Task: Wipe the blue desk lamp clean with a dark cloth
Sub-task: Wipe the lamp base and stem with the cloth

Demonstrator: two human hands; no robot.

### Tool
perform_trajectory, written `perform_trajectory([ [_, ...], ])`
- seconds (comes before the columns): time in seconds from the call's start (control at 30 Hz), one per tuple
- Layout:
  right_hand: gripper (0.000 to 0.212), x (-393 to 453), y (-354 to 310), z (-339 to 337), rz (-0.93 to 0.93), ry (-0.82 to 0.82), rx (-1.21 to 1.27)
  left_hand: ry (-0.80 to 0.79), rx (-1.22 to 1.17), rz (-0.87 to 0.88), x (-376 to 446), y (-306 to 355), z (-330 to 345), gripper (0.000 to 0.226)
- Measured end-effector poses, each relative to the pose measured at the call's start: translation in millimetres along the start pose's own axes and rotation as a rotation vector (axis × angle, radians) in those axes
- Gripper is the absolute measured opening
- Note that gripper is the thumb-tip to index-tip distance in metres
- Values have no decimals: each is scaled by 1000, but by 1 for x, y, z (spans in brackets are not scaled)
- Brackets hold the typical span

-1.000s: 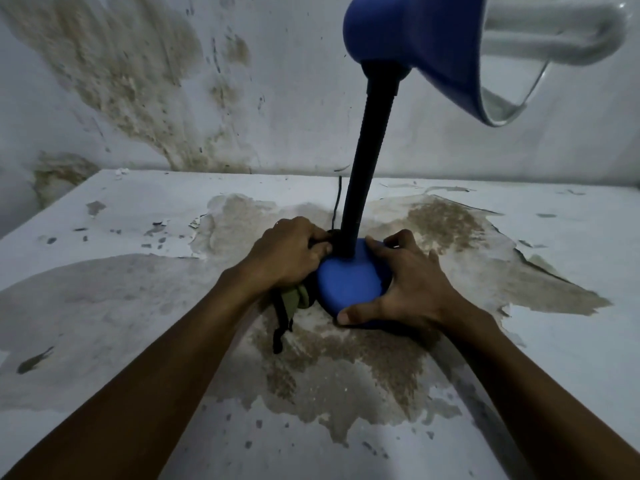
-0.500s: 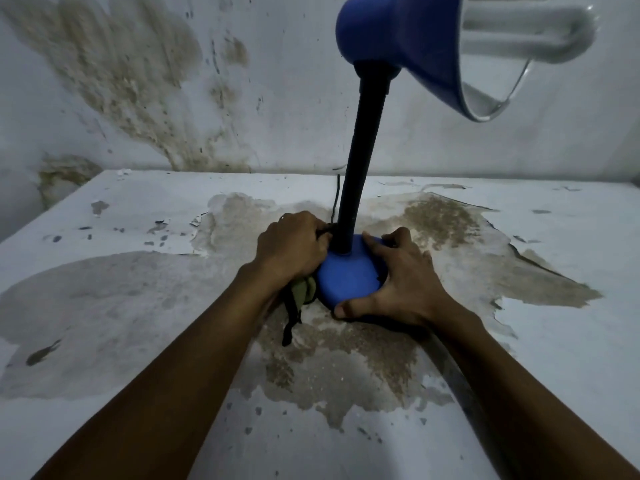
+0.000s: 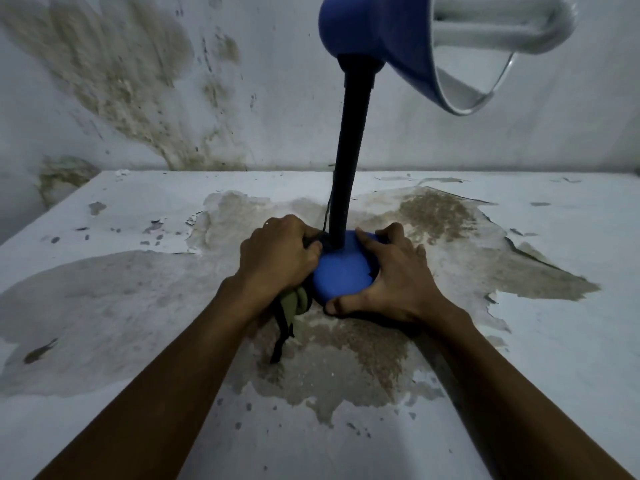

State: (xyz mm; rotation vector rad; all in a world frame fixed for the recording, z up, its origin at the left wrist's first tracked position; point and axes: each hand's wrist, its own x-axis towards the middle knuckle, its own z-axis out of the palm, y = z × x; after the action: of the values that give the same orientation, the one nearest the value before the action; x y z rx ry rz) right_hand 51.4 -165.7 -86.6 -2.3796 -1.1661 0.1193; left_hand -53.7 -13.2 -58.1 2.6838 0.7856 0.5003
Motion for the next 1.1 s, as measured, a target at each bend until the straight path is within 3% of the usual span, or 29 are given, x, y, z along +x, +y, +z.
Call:
perform_trajectory([
  [0.13,123,-1,0,0,0,3,18,14,-20,-42,5,-6,8,25],
  [0.37,122,1,2,3,4,-2,28,-56,61,287,-29,-6,-3,30],
  [0.83,127,1,1,5,27,2,-8,34,-82,-77,-9,-7,6,31],
  [0.9,128,0,1,4,27,-1,-5,62,-195,4,-14,-5,-1,32],
  [0.97,128,1,1,4,26,-5,-6,246,-220,193,-21,1,-8,27],
  [1.1,124,2,3,4,20,-10,0,594,30,601,-21,20,-24,24],
])
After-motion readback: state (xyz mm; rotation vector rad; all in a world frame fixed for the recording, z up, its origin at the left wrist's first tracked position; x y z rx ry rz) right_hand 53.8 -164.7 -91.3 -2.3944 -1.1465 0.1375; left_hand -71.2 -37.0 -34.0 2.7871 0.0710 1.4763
